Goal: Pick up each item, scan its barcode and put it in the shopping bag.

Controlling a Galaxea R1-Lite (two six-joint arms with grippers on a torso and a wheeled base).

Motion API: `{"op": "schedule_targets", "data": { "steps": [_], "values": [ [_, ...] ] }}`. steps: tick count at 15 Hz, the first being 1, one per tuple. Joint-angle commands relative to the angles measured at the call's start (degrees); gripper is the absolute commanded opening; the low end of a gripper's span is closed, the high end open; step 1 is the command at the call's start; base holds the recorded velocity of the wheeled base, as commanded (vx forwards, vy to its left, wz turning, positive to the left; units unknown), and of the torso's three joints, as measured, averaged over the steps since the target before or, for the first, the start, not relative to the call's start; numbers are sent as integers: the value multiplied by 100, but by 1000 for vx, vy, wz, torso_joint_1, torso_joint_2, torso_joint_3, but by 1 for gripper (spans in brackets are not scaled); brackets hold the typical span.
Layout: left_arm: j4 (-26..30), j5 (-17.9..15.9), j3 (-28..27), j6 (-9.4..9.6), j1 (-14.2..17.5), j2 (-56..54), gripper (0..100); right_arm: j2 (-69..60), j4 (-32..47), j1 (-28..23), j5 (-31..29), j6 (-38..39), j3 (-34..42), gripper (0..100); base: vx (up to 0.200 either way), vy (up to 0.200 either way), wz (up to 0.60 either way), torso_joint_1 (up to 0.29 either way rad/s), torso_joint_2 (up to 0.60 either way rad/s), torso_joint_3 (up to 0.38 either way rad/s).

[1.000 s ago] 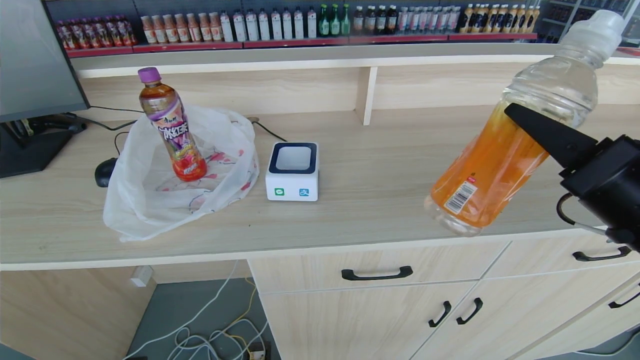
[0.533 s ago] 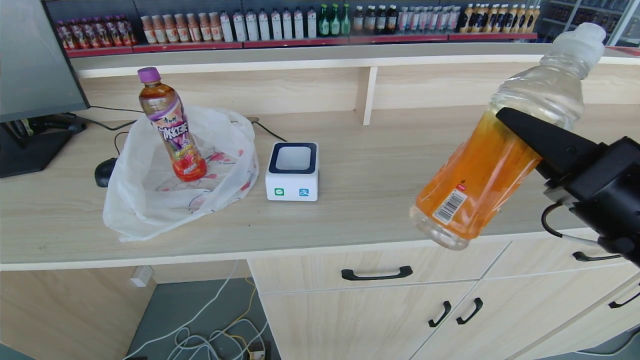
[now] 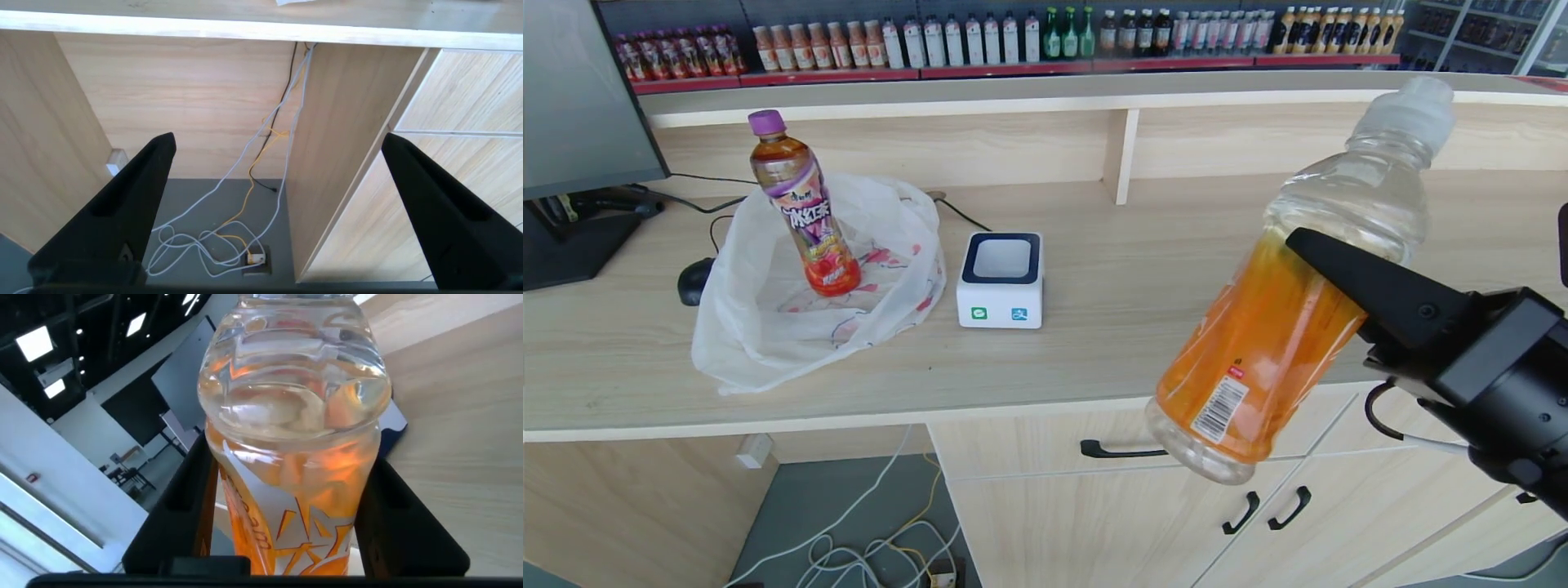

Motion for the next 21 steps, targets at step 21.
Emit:
{"op": "schedule_targets", "data": {
  "steps": [21],
  "values": [
    [-1,2,0,0,1,-2,100,89,36,-45,-102,-818,-31,0,0,0,0,0,0,0]
  ]
}}
